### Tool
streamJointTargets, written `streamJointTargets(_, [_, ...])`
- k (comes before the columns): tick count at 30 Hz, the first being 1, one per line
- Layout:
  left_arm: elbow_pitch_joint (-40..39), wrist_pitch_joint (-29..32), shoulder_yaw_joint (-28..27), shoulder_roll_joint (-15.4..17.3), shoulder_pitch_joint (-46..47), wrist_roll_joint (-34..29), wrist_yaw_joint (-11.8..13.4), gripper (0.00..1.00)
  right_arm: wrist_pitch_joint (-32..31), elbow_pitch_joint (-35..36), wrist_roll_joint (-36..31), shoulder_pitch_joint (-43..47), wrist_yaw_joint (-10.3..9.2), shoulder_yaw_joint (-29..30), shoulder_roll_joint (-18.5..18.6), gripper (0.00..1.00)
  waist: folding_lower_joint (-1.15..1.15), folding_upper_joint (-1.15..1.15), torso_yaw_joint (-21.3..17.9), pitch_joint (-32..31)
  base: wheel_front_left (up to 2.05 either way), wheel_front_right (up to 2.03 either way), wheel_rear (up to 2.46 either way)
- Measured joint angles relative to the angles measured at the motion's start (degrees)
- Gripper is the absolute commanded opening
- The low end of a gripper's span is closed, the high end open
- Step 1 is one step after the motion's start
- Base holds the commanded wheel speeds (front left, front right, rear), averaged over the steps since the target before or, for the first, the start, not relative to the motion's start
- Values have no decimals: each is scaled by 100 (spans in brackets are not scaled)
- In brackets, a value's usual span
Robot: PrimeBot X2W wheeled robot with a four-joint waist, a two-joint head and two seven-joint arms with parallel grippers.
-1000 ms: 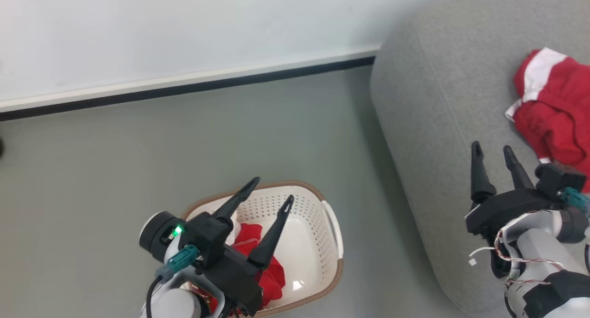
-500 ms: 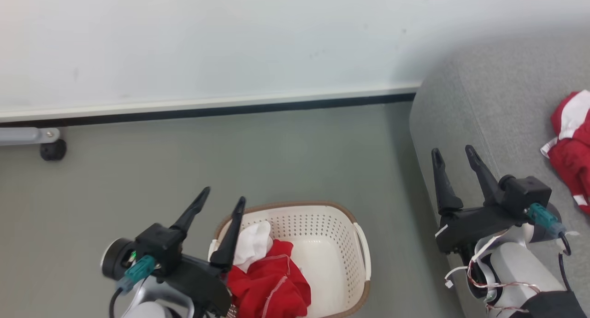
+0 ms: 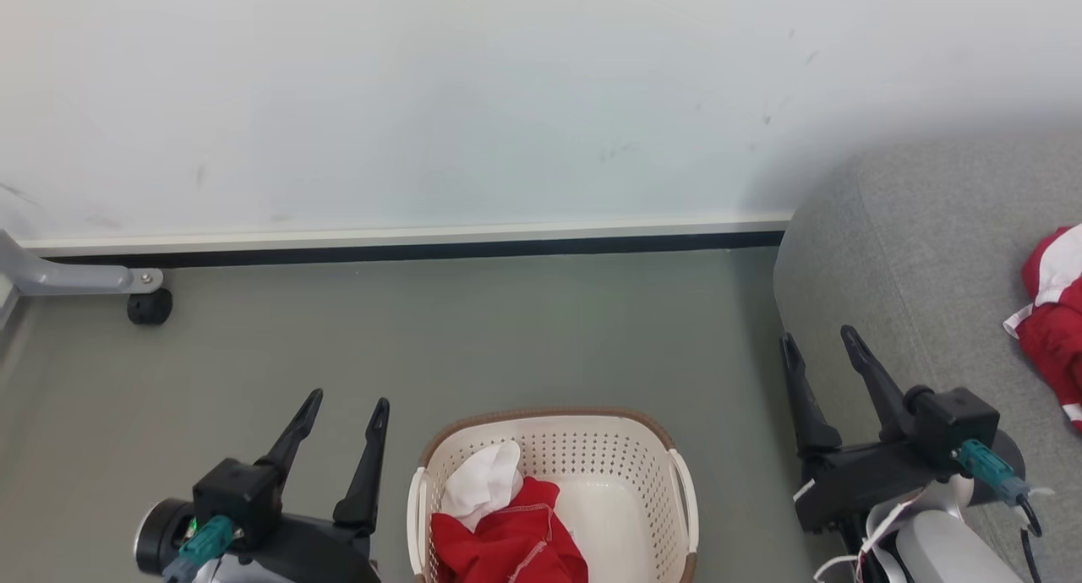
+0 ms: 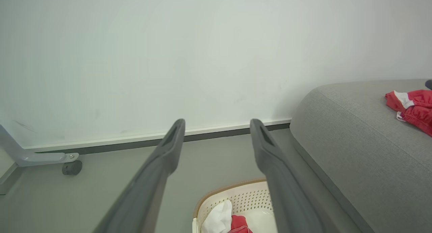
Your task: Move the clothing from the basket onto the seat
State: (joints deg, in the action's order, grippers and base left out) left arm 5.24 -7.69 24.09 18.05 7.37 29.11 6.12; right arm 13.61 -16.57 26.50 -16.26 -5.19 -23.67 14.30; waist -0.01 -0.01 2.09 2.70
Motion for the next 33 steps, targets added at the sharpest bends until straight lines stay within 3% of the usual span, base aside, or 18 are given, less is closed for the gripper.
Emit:
streamJointTargets(15, [-110, -49, -424, 30, -528, -10, 93, 100, -318, 549, 1, 639, -142, 293, 240, 100, 1, 1, 3, -201, 0, 0, 0])
streamJointTargets(33, [-277, -22, -698, -76, -648, -147, 99, 100, -679, 982, -37, 813, -188, 512, 250, 100, 1, 1, -29, -169, 0, 0, 0])
